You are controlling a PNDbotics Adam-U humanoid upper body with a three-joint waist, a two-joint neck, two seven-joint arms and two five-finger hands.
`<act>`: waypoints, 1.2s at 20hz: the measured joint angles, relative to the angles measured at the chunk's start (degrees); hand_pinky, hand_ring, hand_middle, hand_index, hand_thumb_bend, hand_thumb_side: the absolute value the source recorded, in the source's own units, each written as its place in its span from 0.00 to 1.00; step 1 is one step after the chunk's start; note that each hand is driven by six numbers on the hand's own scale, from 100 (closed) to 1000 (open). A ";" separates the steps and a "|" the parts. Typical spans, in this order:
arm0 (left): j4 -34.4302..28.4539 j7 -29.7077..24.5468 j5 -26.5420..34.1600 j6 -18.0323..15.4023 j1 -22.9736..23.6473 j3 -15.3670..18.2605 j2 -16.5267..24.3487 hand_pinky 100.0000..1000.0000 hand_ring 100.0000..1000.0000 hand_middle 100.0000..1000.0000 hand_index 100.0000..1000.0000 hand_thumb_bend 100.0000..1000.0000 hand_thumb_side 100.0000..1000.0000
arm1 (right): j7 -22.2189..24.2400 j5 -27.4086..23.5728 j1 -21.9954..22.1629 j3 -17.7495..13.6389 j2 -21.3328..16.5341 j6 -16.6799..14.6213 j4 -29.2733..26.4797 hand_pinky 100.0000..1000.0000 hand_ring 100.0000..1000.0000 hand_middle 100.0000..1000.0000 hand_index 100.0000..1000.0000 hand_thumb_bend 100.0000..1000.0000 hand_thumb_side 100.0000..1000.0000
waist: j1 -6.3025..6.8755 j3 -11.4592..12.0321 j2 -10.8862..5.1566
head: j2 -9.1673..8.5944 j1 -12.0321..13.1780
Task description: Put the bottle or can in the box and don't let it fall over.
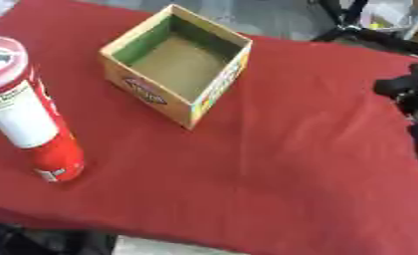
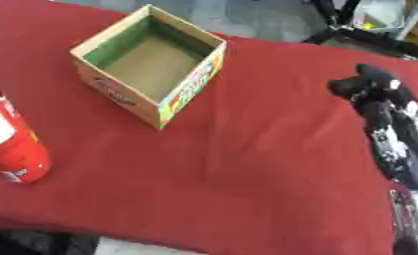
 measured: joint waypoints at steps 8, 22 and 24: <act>0.00 -0.60 1.33 1.22 0.77 0.88 -1.24 0.53 0.88 0.88 0.90 0.08 0.66 | -0.02 0.00 0.01 0.00 0.01 -0.02 0.00 0.84 0.77 0.66 0.85 0.00 0.47 | -0.04 -0.05 0.00 | -0.01 0.01; 0.00 3.07 -13.32 3.31 -2.00 -0.32 5.78 0.64 0.92 0.91 0.92 0.00 0.59 | 0.10 0.02 0.29 0.01 0.01 -0.14 0.00 0.84 0.77 0.65 0.85 0.00 0.47 | 0.36 -0.30 -0.08 | 0.01 0.01; 0.00 5.41 -17.25 4.69 -2.97 -1.53 8.39 0.66 0.93 0.92 0.92 0.00 0.62 | 0.13 0.02 0.32 0.02 -0.01 -0.14 0.00 0.84 0.77 0.65 0.85 0.00 0.47 | 0.44 -0.36 -0.13 | 0.02 0.01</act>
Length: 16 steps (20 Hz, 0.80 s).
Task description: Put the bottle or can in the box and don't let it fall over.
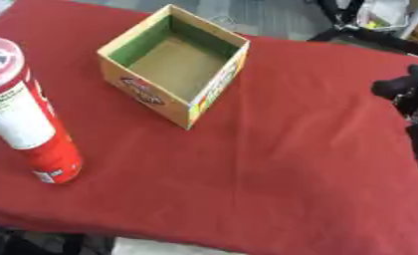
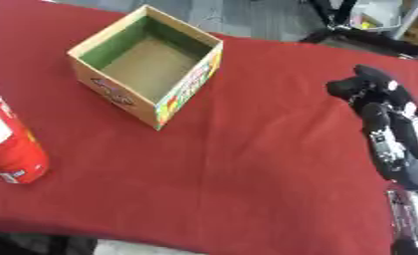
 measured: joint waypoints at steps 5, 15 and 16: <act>-0.01 4.06 -7.49 3.34 -1.82 -3.18 4.29 0.73 0.93 0.93 0.93 0.00 0.73 | 0.15 0.00 0.02 0.03 -0.06 -0.06 0.00 0.84 0.77 0.65 0.85 0.00 0.47 | 0.27 0.00 -0.21 | 0.04 0.07; -0.05 2.46 -15.41 5.04 -5.46 -10.47 12.13 0.84 0.94 0.94 0.93 0.00 0.77 | 0.52 -0.23 0.98 0.40 -0.36 -0.33 0.00 0.84 0.77 0.65 0.85 0.00 0.47 | 0.24 0.24 -1.67 | 0.10 -0.28; -0.05 2.07 -16.16 5.22 -5.47 -11.00 12.65 0.84 0.94 0.94 0.93 0.00 0.78 | 0.57 -0.30 0.98 0.42 -0.44 -0.38 0.00 0.84 0.77 0.65 0.85 0.00 0.47 | 0.24 0.35 -1.75 | 0.13 -0.36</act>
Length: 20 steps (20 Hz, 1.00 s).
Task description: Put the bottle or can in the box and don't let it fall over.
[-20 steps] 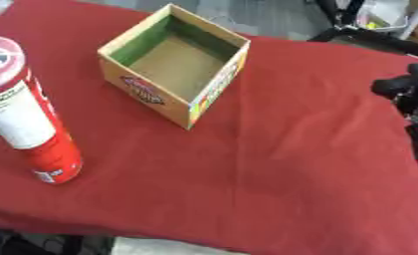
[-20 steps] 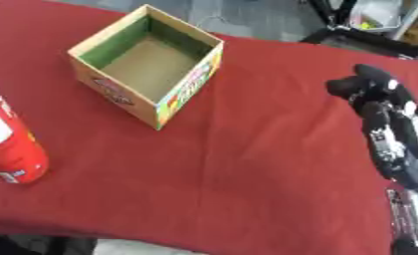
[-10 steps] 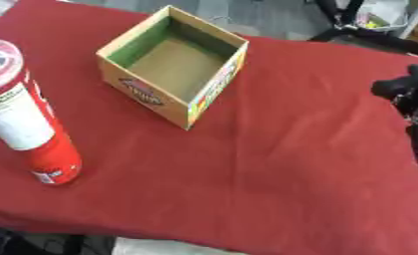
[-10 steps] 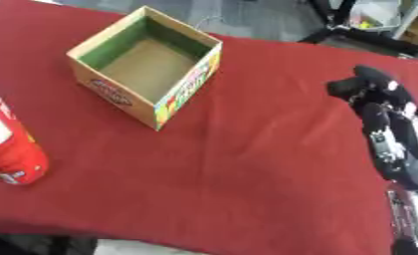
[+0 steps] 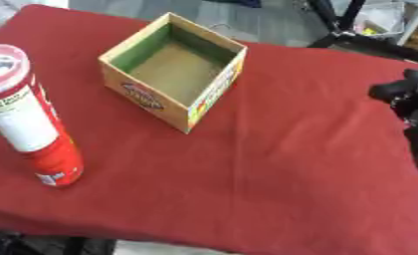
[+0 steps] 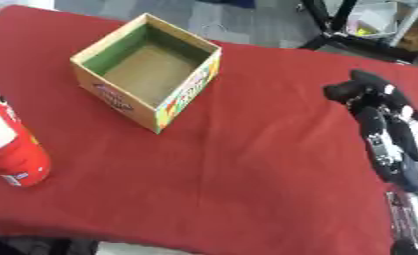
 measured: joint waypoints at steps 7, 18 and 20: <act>-0.12 -2.83 -4.41 0.85 -1.72 -3.16 1.81 0.91 0.95 0.94 0.93 0.00 0.82 | 0.42 -0.20 0.20 0.35 -0.23 -0.20 0.00 0.84 0.77 0.66 0.85 0.00 0.47 | -0.02 -0.09 -0.23 | 0.39 -0.16; -0.14 -5.76 -8.35 2.93 -5.64 -7.22 2.76 1.00 0.97 0.96 0.93 0.00 0.87 | 1.07 -0.20 0.29 0.69 -0.26 0.30 0.00 0.84 0.77 0.66 0.85 0.00 0.47 | 0.41 -0.76 -0.26 | 0.43 1.07; -0.14 -6.21 -9.26 4.34 -6.33 -7.75 2.77 1.00 0.97 0.96 0.93 0.00 0.87 | 1.13 -0.20 0.30 0.74 -0.26 0.36 0.00 0.84 0.77 0.66 0.85 0.00 0.47 | 0.45 -0.79 -0.37 | 0.43 1.40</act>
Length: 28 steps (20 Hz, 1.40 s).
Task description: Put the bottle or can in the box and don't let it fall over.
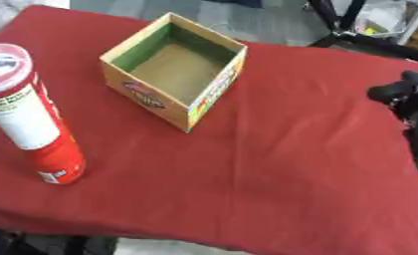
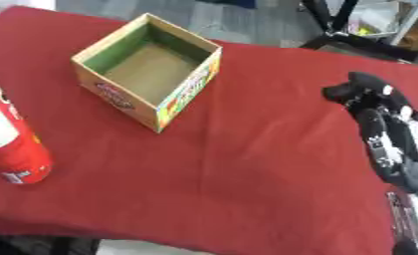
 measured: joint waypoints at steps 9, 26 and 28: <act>0.00 -1.94 -1.27 5.54 -1.32 -0.79 -0.12 1.00 0.96 0.95 0.93 0.00 0.87 | 0.20 0.00 0.00 0.26 -0.03 0.19 0.00 0.84 0.77 0.66 0.85 0.00 0.47 | 0.29 -0.33 -0.04 | 0.00 1.01; 0.00 -2.54 1.37 6.61 -1.15 -0.02 -0.82 0.96 0.96 0.95 0.93 0.00 0.87 | 0.25 -0.09 -0.10 0.27 -0.52 0.31 0.00 0.84 0.77 0.66 0.85 0.00 0.47 | 0.61 -0.41 -0.17 | -0.01 4.07; 0.00 -2.74 1.55 6.49 -1.27 -0.03 -0.84 0.94 0.95 0.95 0.93 0.00 0.87 | 0.26 -0.10 -0.10 0.27 -0.52 0.32 0.00 0.84 0.77 0.66 0.85 0.00 0.47 | 0.62 -0.41 -0.20 | -0.01 4.18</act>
